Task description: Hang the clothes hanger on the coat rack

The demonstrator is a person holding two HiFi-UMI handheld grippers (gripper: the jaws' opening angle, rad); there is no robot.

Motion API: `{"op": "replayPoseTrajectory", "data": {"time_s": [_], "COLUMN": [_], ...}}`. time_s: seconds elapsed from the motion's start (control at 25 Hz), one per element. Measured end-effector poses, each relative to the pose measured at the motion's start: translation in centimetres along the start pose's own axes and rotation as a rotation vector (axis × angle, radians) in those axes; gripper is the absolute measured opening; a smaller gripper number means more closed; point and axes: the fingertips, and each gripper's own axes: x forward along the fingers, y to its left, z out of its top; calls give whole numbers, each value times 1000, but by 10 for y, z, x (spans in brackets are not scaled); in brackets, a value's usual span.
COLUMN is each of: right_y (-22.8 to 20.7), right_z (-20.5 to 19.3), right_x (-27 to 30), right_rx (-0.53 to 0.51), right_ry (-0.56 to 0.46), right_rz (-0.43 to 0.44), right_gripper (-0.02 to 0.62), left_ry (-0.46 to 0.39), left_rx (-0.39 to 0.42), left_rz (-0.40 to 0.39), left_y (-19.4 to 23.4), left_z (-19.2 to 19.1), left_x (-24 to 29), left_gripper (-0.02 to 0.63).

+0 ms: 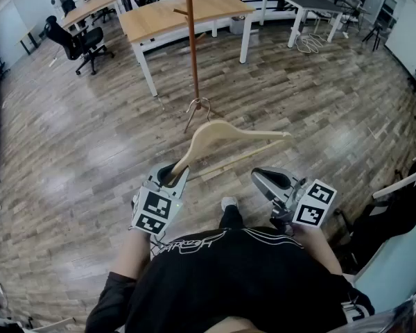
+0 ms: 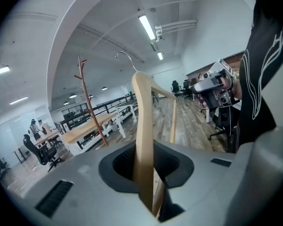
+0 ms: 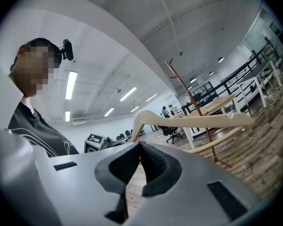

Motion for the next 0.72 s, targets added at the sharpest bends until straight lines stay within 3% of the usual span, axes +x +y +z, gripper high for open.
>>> {"op": "replayPoseTrajectory", "data": {"time_s": [0.4, 0.72], "right_y": [-35, -103], "right_z": [16, 40], "right_x": [13, 37], "right_rx": [51, 81], "right_ry": [-17, -28], "right_rz": [23, 34], "right_gripper": [40, 40], "left_ry": [19, 67], "left_rx": [6, -2], "left_rz": [0, -5], "left_y": [17, 50], "left_z": [9, 13], "left_x": [30, 89], "left_gripper": [66, 66]}}
